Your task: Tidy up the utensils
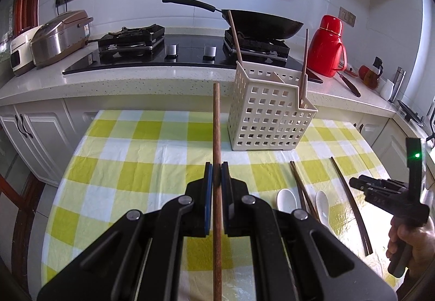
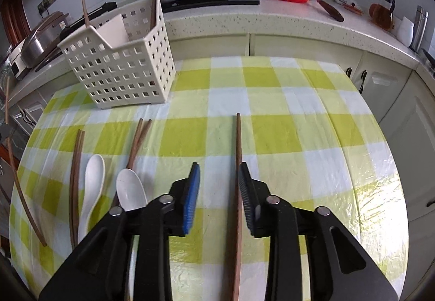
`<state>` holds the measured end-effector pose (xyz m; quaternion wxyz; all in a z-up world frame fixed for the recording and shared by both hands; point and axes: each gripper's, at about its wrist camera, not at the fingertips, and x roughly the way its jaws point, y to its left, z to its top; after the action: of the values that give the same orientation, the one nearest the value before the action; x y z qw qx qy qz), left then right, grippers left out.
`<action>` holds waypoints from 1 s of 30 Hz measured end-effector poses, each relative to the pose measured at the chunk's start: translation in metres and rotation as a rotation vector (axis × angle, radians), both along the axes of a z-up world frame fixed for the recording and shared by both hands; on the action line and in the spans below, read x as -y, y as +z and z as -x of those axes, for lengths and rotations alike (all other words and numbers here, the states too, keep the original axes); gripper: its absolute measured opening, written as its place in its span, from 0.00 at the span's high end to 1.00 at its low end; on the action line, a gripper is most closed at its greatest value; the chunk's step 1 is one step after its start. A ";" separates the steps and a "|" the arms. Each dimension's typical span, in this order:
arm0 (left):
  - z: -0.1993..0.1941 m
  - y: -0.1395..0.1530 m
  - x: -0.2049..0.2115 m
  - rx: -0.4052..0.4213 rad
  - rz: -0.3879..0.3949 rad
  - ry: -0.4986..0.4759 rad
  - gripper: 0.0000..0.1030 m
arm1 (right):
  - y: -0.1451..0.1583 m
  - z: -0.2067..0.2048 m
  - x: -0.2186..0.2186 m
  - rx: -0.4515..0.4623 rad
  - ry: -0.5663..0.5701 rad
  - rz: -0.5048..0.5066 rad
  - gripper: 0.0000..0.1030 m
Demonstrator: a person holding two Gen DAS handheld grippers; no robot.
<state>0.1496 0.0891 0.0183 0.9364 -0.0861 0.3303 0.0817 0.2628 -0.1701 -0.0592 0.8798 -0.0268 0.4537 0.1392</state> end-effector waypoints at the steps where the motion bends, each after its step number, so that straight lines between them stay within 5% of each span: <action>1: -0.001 0.000 0.000 -0.002 0.000 0.001 0.94 | -0.005 -0.003 0.001 -0.008 -0.006 0.002 0.69; 10: -0.007 -0.005 0.000 -0.015 0.000 -0.002 0.94 | -0.026 -0.021 0.007 -0.044 -0.001 0.047 0.69; 15: -0.011 -0.009 0.000 -0.024 0.002 -0.004 0.94 | -0.026 -0.026 0.006 -0.030 0.008 0.061 0.93; 21: -0.014 -0.012 -0.001 -0.034 0.001 -0.005 0.94 | -0.026 -0.027 0.009 -0.026 0.011 0.029 0.93; 30: -0.009 -0.004 0.002 -0.015 -0.011 -0.006 0.94 | 0.024 -0.004 0.015 0.079 0.028 -0.045 0.93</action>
<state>0.1585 0.0867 0.0143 0.9345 -0.0793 0.3373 0.0813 0.2671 -0.1854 -0.0353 0.8953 -0.0188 0.4151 0.1606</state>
